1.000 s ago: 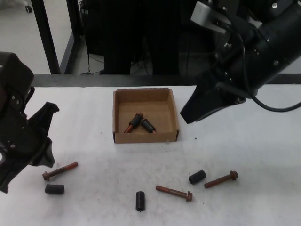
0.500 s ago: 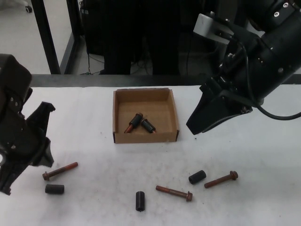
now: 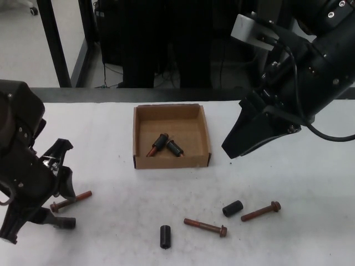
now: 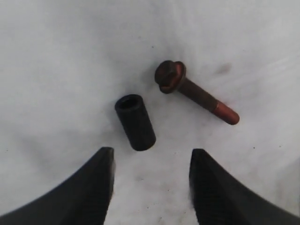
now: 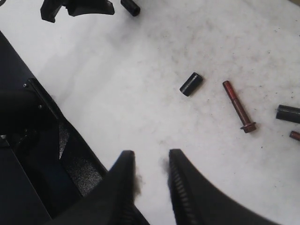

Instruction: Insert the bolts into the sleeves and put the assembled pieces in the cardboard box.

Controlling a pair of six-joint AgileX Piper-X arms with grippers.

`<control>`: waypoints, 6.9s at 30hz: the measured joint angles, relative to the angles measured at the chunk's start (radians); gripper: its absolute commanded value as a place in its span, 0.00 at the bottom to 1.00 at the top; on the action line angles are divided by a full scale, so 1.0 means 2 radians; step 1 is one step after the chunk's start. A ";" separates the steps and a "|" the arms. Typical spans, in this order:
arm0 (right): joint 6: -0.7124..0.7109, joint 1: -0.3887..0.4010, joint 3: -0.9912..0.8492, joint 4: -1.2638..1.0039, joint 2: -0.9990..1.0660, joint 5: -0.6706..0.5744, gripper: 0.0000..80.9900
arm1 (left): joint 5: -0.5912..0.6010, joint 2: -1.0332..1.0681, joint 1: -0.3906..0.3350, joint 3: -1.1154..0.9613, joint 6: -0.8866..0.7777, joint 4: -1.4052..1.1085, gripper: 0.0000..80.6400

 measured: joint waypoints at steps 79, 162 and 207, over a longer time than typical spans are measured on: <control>0.265 0.001 0.234 -0.203 -0.043 0.104 0.30 | -0.055 0.027 -0.056 0.001 0.225 -0.240 0.01; 0.777 -0.059 0.303 -0.387 0.070 0.235 0.50 | 0.099 -0.249 -0.277 0.234 0.581 -0.656 0.01; 0.444 -0.044 0.307 -0.406 -0.109 0.325 0.00 | 0.144 -0.252 -0.277 0.234 0.519 -0.635 0.01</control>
